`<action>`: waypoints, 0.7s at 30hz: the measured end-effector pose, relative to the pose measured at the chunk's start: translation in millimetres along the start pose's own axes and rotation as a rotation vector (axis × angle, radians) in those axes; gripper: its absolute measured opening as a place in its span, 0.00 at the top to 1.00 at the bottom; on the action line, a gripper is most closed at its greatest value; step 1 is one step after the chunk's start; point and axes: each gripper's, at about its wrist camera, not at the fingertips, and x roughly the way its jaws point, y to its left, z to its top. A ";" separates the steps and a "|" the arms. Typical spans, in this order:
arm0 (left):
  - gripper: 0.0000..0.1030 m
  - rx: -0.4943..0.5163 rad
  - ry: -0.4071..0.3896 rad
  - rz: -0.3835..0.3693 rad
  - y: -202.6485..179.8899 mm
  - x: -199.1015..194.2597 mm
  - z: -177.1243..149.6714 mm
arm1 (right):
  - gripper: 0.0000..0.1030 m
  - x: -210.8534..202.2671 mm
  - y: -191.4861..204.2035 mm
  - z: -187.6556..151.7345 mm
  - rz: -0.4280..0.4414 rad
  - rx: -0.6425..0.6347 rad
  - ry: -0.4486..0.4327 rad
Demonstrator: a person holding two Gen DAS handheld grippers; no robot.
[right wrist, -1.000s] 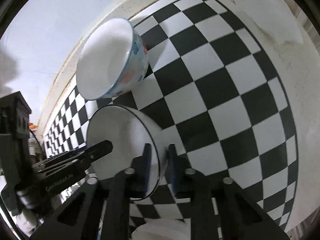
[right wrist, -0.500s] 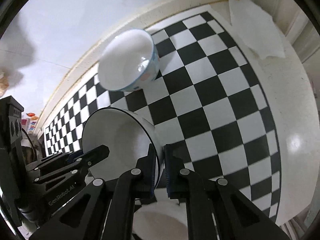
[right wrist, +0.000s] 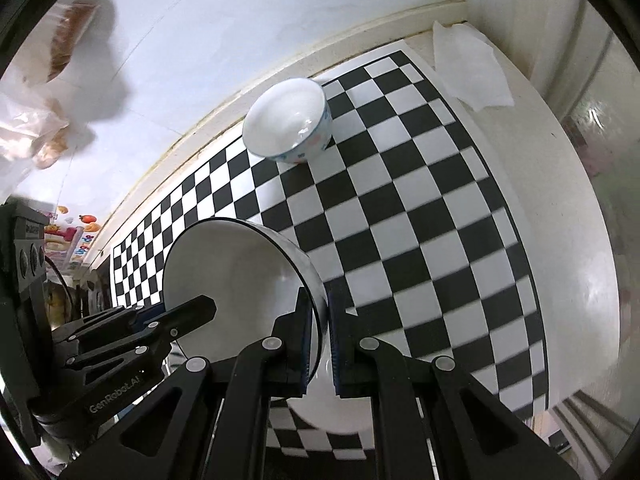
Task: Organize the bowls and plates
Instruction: 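Lower the held bowl into the other white bowl and gather both in the tools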
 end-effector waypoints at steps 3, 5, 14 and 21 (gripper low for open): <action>0.85 0.018 0.010 -0.005 -4.3 0.3 -13.6 | 0.91 -8.4 -2.1 -16.8 -0.004 0.007 -0.001; 0.85 0.021 0.021 -0.009 -5.4 3.1 -21.9 | 0.91 -12.2 -3.4 -27.4 -0.011 0.009 0.000; 0.85 0.041 0.108 0.004 -10.6 36.3 -47.6 | 0.91 2.0 -22.1 -67.7 -0.028 0.043 0.060; 0.85 0.065 0.166 0.035 -16.3 66.4 -54.9 | 0.91 24.8 -40.5 -79.5 -0.047 0.082 0.108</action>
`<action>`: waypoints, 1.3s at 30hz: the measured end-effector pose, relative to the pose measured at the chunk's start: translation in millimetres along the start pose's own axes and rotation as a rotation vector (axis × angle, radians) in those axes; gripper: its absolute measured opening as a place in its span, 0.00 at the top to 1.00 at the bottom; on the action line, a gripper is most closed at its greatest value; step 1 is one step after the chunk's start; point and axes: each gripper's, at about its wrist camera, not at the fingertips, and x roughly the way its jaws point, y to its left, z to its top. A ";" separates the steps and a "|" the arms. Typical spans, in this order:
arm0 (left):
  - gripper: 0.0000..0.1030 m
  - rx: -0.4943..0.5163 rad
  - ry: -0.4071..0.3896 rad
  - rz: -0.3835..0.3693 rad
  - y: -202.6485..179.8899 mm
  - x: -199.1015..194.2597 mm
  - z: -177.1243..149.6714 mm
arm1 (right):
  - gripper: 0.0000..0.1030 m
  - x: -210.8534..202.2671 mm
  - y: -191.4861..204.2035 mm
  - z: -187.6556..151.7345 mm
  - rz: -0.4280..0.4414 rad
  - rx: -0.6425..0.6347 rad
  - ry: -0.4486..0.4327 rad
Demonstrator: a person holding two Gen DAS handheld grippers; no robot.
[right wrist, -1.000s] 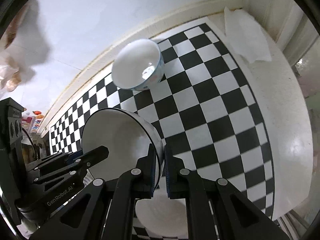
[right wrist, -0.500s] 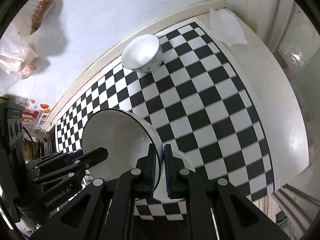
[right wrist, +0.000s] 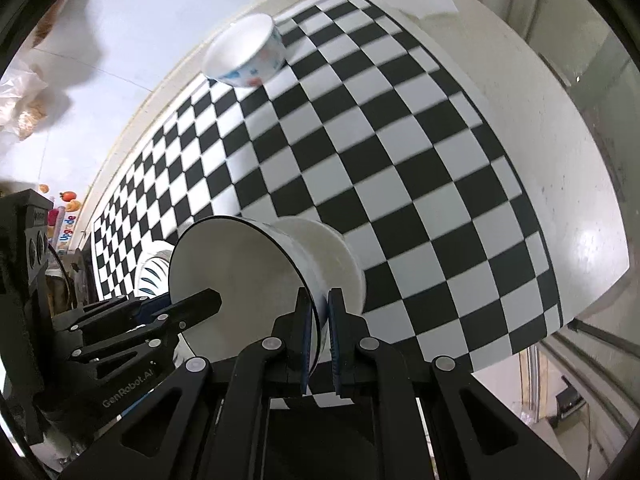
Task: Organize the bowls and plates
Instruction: 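Lower the held bowl into the other white bowl and gather both in the tools, then carry the two nested bowls with both tools toward the blue-dotted bowl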
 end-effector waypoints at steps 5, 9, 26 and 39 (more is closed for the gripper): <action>0.85 0.005 0.023 0.019 0.5 12.5 2.7 | 0.91 13.7 -5.7 -1.7 -0.007 0.008 0.030; 0.85 0.018 0.023 0.045 -0.4 15.8 5.6 | 0.91 19.8 -6.2 0.5 -0.008 0.015 0.040; 0.85 0.019 0.050 0.070 0.7 27.3 9.1 | 0.88 31.6 -2.7 10.8 -0.053 0.020 0.097; 0.85 0.017 0.048 0.063 -0.8 26.2 9.4 | 0.88 31.4 -3.7 7.6 -0.052 0.019 0.102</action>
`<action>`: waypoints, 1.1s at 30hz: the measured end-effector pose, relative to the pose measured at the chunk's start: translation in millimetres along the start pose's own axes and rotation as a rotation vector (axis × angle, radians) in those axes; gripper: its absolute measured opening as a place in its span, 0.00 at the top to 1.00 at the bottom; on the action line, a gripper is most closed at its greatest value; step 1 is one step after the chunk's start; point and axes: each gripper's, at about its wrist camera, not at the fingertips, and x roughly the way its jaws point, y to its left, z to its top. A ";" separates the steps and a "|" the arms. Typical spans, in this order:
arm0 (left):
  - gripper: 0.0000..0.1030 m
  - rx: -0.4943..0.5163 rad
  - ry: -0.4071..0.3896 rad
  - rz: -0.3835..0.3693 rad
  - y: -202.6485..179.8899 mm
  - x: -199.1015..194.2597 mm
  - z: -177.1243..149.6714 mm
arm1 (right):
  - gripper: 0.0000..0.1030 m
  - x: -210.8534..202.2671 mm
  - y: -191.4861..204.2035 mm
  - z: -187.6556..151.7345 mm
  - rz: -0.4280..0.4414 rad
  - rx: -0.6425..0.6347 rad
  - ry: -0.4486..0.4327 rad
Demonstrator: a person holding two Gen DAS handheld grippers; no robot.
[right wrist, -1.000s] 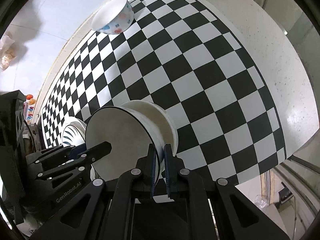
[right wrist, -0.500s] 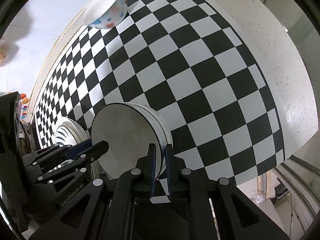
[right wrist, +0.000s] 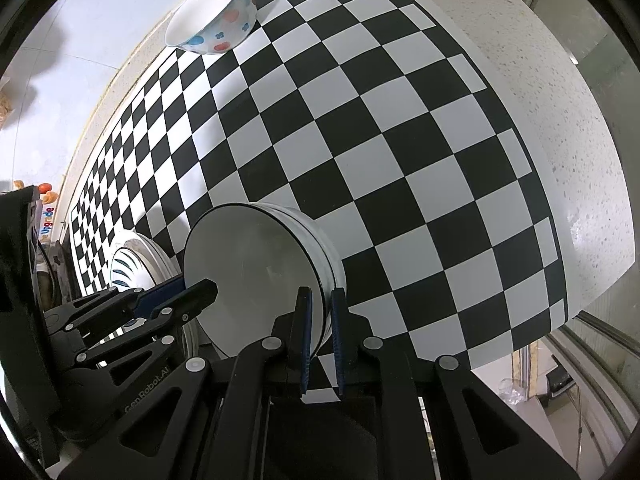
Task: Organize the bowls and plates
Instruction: 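Carry the two nested bowls with both tools toward the blue-dotted bowl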
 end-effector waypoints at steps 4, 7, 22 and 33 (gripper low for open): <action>0.84 -0.021 -0.004 -0.020 6.3 -11.5 -1.4 | 0.88 0.4 0.9 0.8 -0.003 -0.016 0.013; 0.84 -0.037 -0.030 -0.039 11.6 -25.6 -2.3 | 0.88 -0.3 1.6 1.9 -0.010 -0.029 0.022; 0.78 -0.131 -0.165 0.003 61.7 -65.5 92.6 | 0.62 -25.2 15.4 92.2 0.010 -0.062 -0.019; 0.78 -0.244 -0.146 -0.010 120.6 -42.8 210.2 | 0.62 -13.2 58.2 239.4 0.089 -0.047 -0.119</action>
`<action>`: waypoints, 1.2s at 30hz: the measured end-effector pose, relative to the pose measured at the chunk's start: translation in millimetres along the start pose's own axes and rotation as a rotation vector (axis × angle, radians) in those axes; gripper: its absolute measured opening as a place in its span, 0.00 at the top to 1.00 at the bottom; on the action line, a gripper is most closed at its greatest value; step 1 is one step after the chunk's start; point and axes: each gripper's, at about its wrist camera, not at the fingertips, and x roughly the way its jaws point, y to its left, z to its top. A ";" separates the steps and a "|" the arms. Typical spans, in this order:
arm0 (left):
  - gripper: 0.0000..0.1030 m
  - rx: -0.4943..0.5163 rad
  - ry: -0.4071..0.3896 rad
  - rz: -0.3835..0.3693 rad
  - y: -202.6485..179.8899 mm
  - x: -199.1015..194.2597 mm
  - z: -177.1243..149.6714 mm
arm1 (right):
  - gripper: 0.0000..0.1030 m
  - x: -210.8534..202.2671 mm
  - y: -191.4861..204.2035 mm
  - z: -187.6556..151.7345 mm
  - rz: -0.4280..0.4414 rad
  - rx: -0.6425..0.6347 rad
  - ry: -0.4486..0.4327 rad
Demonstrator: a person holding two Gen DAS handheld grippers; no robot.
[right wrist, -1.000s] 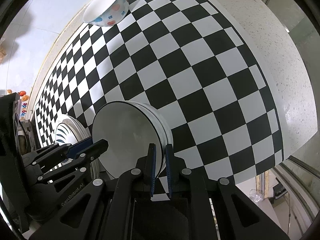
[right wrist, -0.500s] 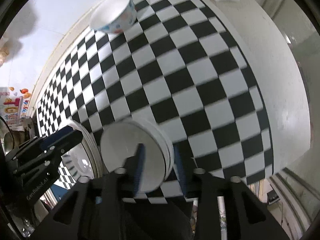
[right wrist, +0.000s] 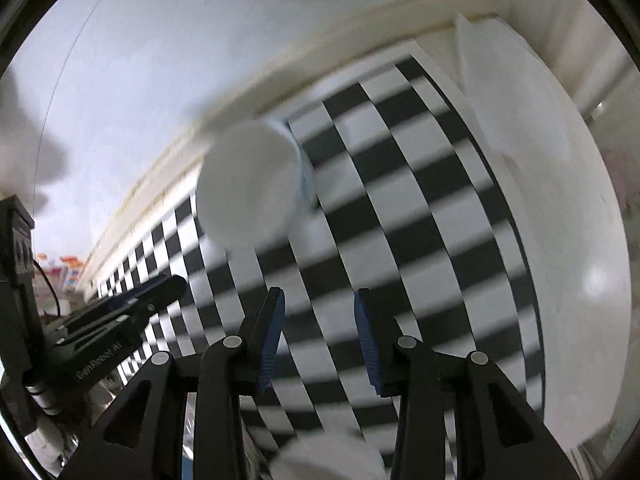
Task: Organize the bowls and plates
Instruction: 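Carry the two nested bowls with both tools toward the blue-dotted bowl, then lower the nested bowls into the blue-dotted bowl with both tools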
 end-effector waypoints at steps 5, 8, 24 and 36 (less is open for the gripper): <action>0.78 0.009 0.025 0.007 1.5 27.1 27.9 | 0.62 40.4 3.4 41.3 -0.003 0.040 0.042; 0.78 0.028 0.056 0.011 -0.4 44.9 36.0 | 0.62 59.3 5.5 55.2 -0.027 0.044 0.064; 0.83 0.051 -0.002 -0.025 2.3 30.3 17.7 | 0.89 73.9 21.7 55.0 -0.094 -0.010 0.056; 0.83 0.109 -0.059 -0.048 -8.7 -35.1 -50.5 | 0.90 19.5 44.2 -8.0 -0.073 -0.036 -0.025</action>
